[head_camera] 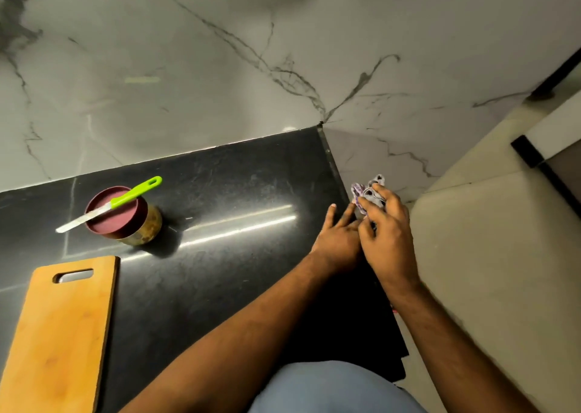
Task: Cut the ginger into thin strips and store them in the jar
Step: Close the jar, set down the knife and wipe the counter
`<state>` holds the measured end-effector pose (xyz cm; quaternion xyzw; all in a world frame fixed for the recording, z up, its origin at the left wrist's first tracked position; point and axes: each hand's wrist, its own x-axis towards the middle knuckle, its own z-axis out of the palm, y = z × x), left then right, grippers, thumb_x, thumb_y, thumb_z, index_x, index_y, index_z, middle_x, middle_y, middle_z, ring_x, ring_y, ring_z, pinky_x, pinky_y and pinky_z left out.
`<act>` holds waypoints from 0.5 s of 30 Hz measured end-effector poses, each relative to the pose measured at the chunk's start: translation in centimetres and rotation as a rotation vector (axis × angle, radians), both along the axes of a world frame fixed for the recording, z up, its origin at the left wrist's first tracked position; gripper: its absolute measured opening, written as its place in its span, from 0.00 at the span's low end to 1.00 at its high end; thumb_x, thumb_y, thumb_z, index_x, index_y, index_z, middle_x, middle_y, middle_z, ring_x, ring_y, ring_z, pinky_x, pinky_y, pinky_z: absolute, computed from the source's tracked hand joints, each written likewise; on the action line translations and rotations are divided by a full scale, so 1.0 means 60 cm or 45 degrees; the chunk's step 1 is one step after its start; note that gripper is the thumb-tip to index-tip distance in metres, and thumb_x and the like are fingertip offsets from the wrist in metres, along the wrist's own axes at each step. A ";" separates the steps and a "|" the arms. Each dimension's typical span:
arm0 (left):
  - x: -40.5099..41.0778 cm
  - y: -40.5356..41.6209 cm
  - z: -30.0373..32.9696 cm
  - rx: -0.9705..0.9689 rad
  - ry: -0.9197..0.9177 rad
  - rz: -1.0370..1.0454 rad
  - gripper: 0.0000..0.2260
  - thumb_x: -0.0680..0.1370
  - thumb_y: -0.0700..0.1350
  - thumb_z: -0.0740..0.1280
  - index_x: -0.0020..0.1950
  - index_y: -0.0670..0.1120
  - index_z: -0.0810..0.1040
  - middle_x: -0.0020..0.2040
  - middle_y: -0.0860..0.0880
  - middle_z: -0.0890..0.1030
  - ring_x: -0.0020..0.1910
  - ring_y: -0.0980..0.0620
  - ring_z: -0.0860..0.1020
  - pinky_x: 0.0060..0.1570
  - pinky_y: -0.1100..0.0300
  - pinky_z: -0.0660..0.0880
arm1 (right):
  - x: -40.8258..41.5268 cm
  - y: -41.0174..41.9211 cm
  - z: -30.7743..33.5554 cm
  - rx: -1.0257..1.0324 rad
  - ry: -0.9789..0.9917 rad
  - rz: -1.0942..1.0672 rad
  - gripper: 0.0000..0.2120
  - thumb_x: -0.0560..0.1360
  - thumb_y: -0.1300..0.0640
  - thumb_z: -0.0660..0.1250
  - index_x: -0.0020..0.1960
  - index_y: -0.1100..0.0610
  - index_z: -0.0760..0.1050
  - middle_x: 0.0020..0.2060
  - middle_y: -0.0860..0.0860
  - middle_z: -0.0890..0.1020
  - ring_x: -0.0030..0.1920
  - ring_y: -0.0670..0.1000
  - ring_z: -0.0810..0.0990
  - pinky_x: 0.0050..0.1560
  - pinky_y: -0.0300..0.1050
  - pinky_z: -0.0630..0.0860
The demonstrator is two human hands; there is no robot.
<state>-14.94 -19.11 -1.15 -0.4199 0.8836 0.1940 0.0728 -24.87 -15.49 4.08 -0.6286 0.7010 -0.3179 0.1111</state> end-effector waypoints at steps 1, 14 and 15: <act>0.000 -0.002 0.000 -0.001 0.054 0.082 0.30 0.83 0.55 0.56 0.82 0.50 0.50 0.83 0.50 0.51 0.81 0.46 0.38 0.75 0.37 0.35 | -0.002 0.003 0.006 -0.028 0.015 -0.002 0.21 0.73 0.67 0.67 0.64 0.55 0.77 0.70 0.49 0.67 0.67 0.51 0.68 0.63 0.34 0.63; 0.209 -0.032 0.017 -0.141 0.420 1.053 0.28 0.85 0.54 0.56 0.82 0.48 0.52 0.83 0.49 0.48 0.81 0.49 0.45 0.77 0.43 0.48 | 0.149 -0.093 -0.007 -0.152 -0.509 0.273 0.23 0.75 0.72 0.60 0.64 0.53 0.78 0.66 0.54 0.69 0.67 0.47 0.69 0.69 0.37 0.64; 0.231 -0.035 0.019 -0.169 0.440 1.110 0.28 0.85 0.53 0.56 0.82 0.48 0.52 0.83 0.49 0.49 0.81 0.48 0.47 0.76 0.43 0.50 | 0.176 -0.113 -0.013 -0.144 -0.569 0.300 0.21 0.75 0.71 0.60 0.63 0.55 0.79 0.65 0.54 0.70 0.66 0.47 0.70 0.68 0.36 0.64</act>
